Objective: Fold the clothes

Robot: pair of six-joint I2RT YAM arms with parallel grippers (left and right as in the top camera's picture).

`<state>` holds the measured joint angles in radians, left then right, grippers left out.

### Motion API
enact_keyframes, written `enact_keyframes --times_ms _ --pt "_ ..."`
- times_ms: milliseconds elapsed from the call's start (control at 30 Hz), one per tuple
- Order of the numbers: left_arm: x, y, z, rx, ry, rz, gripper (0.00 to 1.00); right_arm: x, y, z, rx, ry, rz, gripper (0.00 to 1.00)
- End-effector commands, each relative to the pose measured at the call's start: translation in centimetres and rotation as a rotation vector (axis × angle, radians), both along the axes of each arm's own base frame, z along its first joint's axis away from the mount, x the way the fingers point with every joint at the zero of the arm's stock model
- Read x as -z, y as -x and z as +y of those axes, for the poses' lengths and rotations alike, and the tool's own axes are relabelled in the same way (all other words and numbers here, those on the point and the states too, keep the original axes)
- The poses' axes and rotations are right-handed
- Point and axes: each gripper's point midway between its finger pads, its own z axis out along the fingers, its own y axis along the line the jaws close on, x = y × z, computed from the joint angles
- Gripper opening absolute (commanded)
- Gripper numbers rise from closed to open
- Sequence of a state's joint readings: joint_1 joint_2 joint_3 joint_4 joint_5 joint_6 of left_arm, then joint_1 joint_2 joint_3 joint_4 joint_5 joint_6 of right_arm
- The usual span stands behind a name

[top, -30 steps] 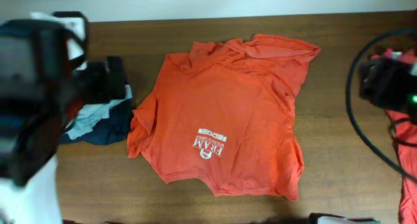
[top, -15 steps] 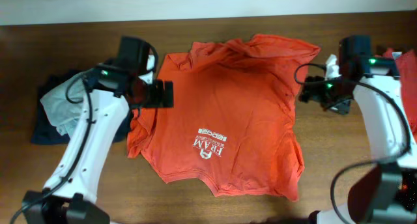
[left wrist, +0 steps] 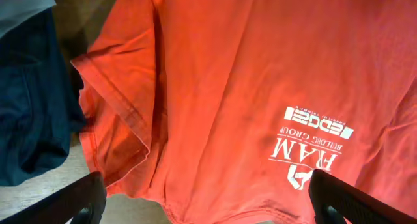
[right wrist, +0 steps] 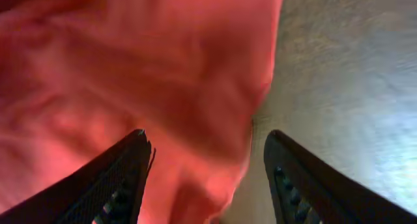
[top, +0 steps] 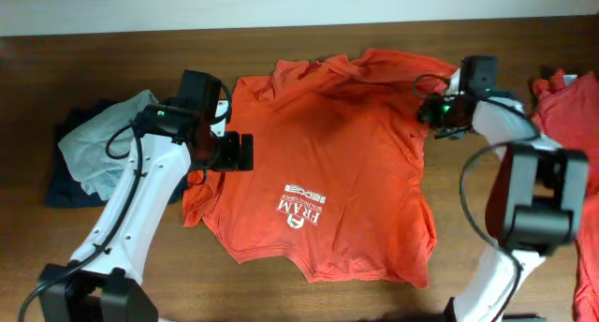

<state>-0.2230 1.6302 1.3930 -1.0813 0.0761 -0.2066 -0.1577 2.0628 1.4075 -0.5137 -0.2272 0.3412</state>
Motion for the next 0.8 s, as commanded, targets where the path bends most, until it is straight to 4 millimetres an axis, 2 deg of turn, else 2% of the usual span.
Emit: enact_keyframes --times_ms 0,67,133,200,233,267,300,400,500,633,767 --pt "-0.1 0.0 -0.4 -0.002 0.017 -0.004 0.99 3.5 -0.4 -0.4 0.045 -0.028 0.03 0.59" --pt "-0.1 0.0 -0.4 -0.002 0.018 -0.003 0.99 4.2 -0.7 -0.6 0.07 -0.038 0.029 0.59" --pt "-0.1 0.0 -0.4 -0.002 0.018 -0.005 0.99 5.0 -0.9 -0.7 0.085 -0.043 0.031 0.51" --pt "-0.1 -0.1 -0.4 -0.002 0.018 -0.008 0.99 5.5 -0.8 -0.7 0.09 -0.045 0.038 0.34" --pt "-0.1 -0.1 -0.4 -0.002 0.018 -0.009 0.99 5.6 -0.8 -0.8 0.092 -0.042 0.041 0.18" --pt "-0.1 -0.1 -0.4 -0.002 0.019 -0.009 0.99 5.7 -0.7 -1.2 0.101 -0.032 0.046 0.07" --pt "-0.1 -0.1 -0.4 -0.002 0.019 -0.009 0.99 5.6 -0.5 -1.8 0.116 -0.013 0.052 0.04" --pt "-0.1 -0.2 -0.4 -0.002 0.019 -0.01 0.99 5.0 0.3 -4.6 0.177 0.058 0.089 0.04" --pt "-0.2 -0.4 -0.5 -0.002 0.021 -0.02 0.99 3.3 1.9 -8.3 0.259 0.126 0.143 0.04" --pt "-0.3 -0.8 -0.6 -0.002 0.025 -0.037 0.99 0.6 5.5 -14.2 0.447 0.253 0.238 0.04" --pt "-0.4 -1.0 -0.6 -0.001 0.027 -0.047 0.99 -1.3 8.6 -18.5 0.555 0.336 0.28 0.04"
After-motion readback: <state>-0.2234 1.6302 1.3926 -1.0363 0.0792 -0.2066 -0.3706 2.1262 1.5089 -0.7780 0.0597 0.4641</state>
